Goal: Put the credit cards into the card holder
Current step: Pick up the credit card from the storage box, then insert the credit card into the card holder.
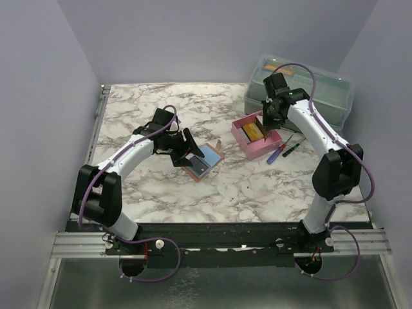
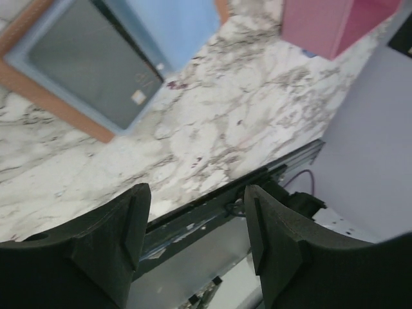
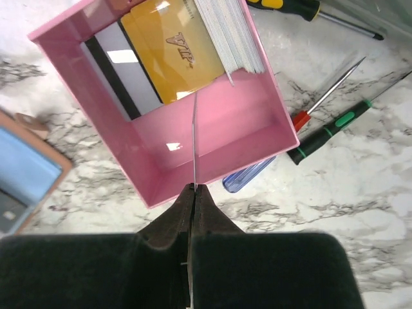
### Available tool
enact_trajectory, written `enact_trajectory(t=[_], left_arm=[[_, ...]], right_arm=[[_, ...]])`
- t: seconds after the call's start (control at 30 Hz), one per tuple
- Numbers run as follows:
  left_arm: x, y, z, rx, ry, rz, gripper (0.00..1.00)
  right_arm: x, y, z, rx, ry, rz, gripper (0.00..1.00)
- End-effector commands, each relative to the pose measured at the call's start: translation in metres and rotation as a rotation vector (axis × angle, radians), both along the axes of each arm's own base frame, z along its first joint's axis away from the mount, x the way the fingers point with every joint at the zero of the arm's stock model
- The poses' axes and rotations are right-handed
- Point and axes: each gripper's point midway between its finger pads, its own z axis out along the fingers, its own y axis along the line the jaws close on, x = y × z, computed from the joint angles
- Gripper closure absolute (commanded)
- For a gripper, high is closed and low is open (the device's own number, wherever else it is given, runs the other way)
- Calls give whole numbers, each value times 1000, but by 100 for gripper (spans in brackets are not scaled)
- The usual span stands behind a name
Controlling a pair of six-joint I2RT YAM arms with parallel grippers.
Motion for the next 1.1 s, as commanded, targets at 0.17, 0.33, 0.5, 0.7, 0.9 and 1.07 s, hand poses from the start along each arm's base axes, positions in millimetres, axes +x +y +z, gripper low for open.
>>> enact_trajectory(t=[0.17,0.33,0.5,0.7,0.9,1.07], left_arm=[[35,-57,119,-493,-198,23,29],[41,-65,173,-717,-372,7,28],[36,-67,180,-721,-412,-12,27],[25,-79,195,-779,-448,-84,38],[23,-83,190,-783,-433,-76,55],[29,-77,179,-765,-429,-14,95]], right_arm=[[-24,75,70,679,-27,162,100],[-60,121,136,1109,-19,384,100],[-81,137,167,1304,5,469,100],[-89,149,165,1322,63,529,100],[-93,158,161,1332,118,580,100],[-87,162,145,1298,141,559,98]])
